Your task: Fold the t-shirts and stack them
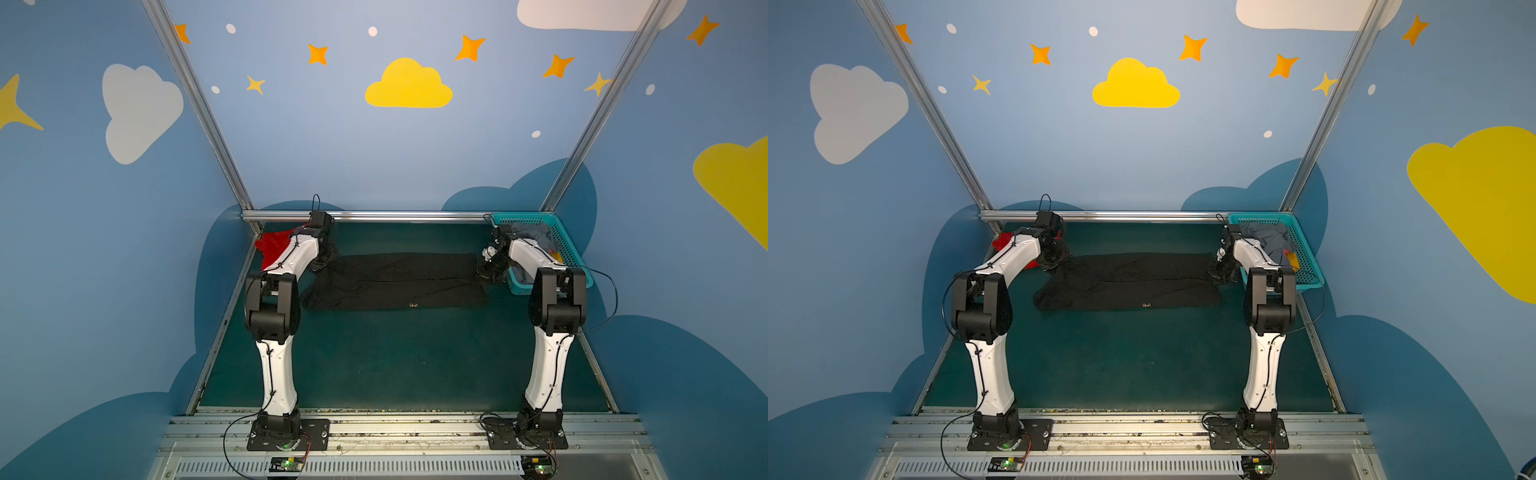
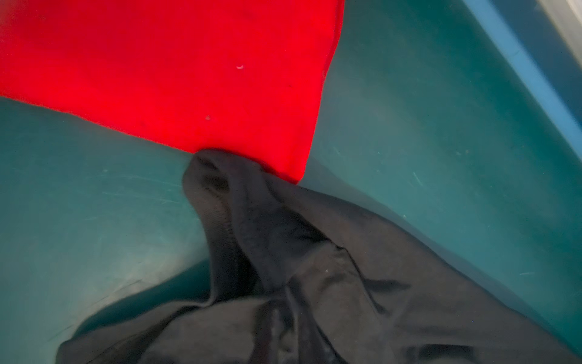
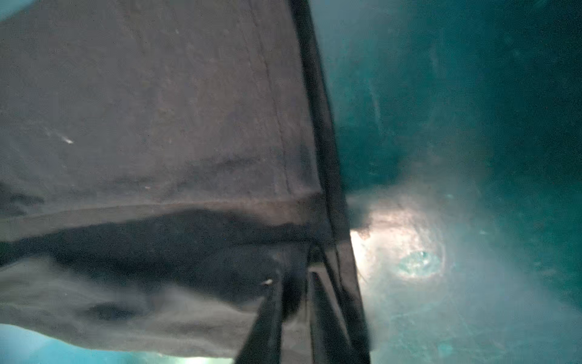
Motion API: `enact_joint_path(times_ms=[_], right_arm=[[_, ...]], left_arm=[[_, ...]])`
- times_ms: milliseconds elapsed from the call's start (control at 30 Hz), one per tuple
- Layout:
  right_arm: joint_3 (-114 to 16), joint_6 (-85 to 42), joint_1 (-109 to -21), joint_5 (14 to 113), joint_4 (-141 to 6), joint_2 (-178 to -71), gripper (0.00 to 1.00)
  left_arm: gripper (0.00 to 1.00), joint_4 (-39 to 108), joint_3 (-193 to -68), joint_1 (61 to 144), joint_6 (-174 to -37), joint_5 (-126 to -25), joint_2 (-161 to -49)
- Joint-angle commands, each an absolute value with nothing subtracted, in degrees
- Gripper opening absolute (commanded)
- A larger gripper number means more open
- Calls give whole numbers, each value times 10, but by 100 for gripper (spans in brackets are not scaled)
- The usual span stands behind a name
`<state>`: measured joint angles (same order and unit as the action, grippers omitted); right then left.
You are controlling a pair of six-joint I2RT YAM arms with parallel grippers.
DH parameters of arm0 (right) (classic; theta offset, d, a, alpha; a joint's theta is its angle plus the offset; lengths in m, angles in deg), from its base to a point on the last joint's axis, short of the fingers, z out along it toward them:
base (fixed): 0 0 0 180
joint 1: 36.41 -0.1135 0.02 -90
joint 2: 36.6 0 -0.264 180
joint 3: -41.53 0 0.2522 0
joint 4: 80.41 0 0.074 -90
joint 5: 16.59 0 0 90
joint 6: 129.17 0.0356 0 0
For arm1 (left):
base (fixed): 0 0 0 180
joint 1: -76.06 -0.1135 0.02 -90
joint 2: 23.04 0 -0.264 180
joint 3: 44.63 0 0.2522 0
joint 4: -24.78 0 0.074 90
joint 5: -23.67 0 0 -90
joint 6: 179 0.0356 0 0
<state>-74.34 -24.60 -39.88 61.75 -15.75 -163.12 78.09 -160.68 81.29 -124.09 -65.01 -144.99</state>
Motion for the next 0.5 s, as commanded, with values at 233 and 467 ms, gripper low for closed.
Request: enact_joint_path(times_ms=[233, 467], right_arm=[[-796, -253, -397, 612, -124, -1610, 39], [-735, -253, -411, 608, -153, -1528, 43]], left_arm=[[49, 812, -1679, 809, -1235, -654, -1457], [64, 811, -1588, 822, -1220, -633, -1343]])
